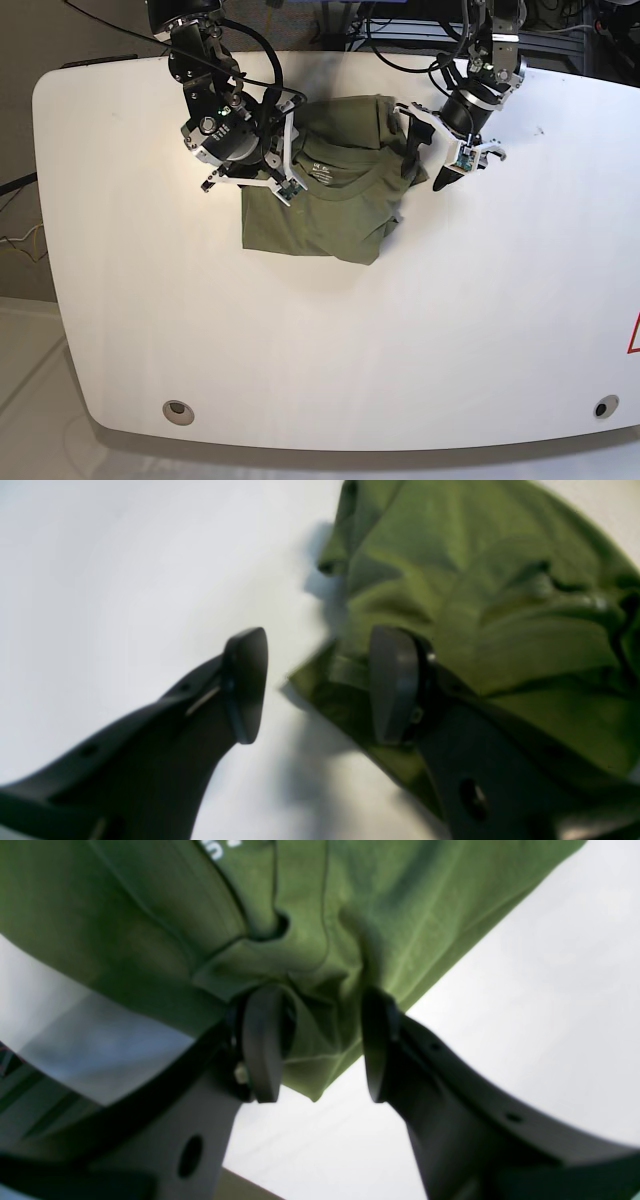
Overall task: Fold the T-shirt properly
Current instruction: 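Lower the left gripper onto the shirt's edge and close on it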
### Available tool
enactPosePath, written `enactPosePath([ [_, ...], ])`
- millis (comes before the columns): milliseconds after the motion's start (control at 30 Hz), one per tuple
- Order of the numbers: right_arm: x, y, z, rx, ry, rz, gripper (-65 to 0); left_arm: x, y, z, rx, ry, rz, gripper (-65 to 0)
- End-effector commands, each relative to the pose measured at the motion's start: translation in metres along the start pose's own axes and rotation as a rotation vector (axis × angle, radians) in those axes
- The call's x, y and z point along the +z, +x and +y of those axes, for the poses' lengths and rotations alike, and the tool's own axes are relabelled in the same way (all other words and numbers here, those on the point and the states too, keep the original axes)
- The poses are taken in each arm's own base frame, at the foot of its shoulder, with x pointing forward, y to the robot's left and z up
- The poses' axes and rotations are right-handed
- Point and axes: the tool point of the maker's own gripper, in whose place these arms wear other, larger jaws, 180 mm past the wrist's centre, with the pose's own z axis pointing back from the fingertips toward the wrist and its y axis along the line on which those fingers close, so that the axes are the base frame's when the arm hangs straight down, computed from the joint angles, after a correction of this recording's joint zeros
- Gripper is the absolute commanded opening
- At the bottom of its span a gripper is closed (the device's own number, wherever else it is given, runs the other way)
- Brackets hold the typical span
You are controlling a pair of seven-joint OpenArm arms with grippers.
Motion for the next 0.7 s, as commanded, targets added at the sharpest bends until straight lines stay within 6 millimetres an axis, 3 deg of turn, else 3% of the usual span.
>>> enactPosePath([
  [0, 0.005, 0.010, -0.003, 0.002, -0.010, -0.036, -39.9, -0.007, 0.010, -0.008, 0.006, -0.031, -0.044, -33.9],
  [167, 0.005, 0.010, -0.003, 0.002, -0.010, -0.036, -39.9, -0.011, 0.004, -0.016, 0.013, -0.056, -0.028, -33.9],
  [667, 0.004, 0.009, -0.003, 0.001, -0.011, -0.034, -39.9, -0.021, 0.010, -0.034, 0.010, -0.106, -0.042, -33.9],
])
